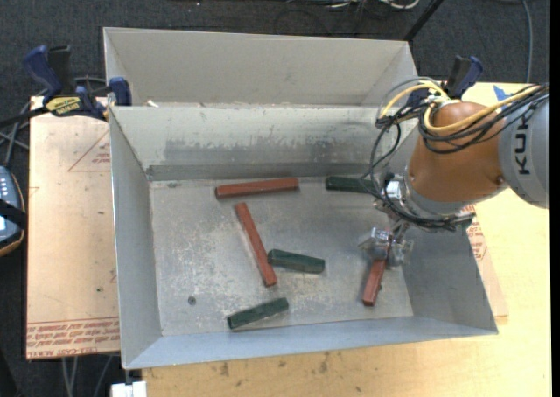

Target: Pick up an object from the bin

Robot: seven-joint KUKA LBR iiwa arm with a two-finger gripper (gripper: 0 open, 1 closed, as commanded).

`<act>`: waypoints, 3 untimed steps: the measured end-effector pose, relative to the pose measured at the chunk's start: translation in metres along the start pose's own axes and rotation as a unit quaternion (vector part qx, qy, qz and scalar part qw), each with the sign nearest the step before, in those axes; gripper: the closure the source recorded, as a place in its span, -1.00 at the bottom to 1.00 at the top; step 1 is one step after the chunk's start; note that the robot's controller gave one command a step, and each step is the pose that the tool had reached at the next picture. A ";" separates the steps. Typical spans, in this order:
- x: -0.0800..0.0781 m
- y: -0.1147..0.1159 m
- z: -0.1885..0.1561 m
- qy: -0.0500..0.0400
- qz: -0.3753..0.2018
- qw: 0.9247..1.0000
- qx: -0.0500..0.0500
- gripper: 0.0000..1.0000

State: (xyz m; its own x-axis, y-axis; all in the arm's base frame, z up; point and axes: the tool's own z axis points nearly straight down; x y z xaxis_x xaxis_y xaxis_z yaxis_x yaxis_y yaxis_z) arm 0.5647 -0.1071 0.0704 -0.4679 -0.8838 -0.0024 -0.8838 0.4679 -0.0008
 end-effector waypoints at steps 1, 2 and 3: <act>0.000 0.001 -0.002 0.000 0.000 1.000 -0.001 1.00; 0.000 0.002 -0.016 0.001 0.000 1.000 -0.003 1.00; -0.001 0.002 -0.038 0.000 0.001 1.000 -0.002 1.00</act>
Offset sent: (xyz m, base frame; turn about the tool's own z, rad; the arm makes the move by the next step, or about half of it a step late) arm 0.0000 -0.0001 0.0022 0.0000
